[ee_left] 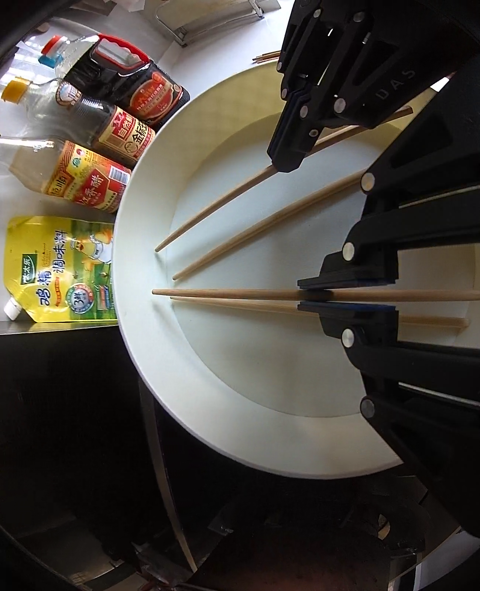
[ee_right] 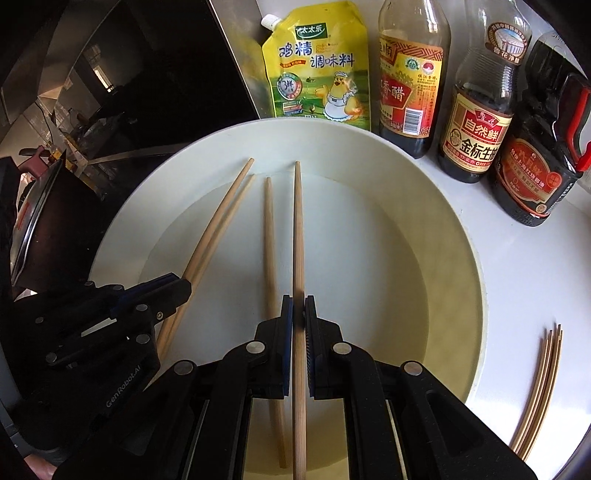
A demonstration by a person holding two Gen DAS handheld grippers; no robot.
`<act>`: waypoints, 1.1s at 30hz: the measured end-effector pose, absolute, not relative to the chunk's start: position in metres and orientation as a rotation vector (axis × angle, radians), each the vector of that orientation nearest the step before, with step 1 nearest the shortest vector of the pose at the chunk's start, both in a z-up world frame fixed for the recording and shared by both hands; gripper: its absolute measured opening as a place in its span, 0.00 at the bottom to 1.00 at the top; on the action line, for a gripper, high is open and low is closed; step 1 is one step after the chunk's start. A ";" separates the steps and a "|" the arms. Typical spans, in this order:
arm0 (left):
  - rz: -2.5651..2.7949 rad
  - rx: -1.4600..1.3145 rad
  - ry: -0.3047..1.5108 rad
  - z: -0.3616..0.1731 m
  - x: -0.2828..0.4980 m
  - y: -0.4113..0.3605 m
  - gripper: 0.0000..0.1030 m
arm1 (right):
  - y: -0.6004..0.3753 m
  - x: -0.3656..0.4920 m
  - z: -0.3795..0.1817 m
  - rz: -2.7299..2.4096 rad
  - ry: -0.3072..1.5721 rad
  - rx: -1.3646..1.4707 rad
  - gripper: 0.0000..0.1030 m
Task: Organize utensils
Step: 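Carry both chopsticks into the white basin and open both grippers, then withdraw both open grippers from the basin toward the remaining chopsticks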
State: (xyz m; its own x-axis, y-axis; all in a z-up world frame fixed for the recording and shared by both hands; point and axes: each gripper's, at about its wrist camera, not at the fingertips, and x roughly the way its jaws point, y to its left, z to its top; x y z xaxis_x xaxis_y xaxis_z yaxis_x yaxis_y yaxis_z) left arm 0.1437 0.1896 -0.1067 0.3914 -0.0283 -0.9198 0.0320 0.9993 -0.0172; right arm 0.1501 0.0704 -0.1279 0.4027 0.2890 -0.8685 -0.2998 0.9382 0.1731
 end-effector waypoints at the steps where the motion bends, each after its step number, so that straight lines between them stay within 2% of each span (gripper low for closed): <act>1: -0.040 -0.002 1.174 -0.109 0.145 0.191 0.07 | 0.069 0.151 -0.130 0.364 1.101 -0.011 0.06; 6: -0.036 -0.014 1.180 -0.116 0.147 0.194 0.07 | 0.067 0.151 -0.134 0.362 1.106 -0.011 0.07; 8: -0.029 -0.021 1.179 -0.117 0.147 0.195 0.14 | 0.067 0.151 -0.133 0.364 1.100 -0.013 0.08; 10: -0.026 -0.027 1.172 -0.116 0.146 0.197 0.25 | 0.068 0.150 -0.130 0.359 1.085 -0.020 0.13; 11: -0.023 -0.027 1.168 -0.116 0.145 0.198 0.26 | 0.068 0.150 -0.128 0.357 1.079 -0.023 0.13; 22: -0.005 -0.040 1.151 -0.099 0.135 0.206 0.26 | 0.060 0.138 -0.115 0.349 1.061 -0.007 0.13; 26: -0.003 -0.048 1.138 -0.093 0.130 0.207 0.27 | 0.055 0.130 -0.109 0.346 1.045 -0.007 0.20; 28: -0.001 -0.051 1.128 -0.088 0.126 0.206 0.32 | 0.052 0.124 -0.106 0.344 1.037 -0.006 0.20; 33: -0.003 -0.054 1.105 -0.078 0.115 0.204 0.34 | 0.042 0.109 -0.100 0.334 1.026 0.001 0.23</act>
State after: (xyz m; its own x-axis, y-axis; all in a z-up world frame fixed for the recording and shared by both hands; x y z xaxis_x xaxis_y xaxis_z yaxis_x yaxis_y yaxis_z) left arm 0.1153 0.2037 -0.0777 0.4490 -0.0289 -0.8931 -0.0246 0.9987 -0.0447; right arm 0.1088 0.0420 -0.1002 0.4725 0.2736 -0.8378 -0.2725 0.9494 0.1564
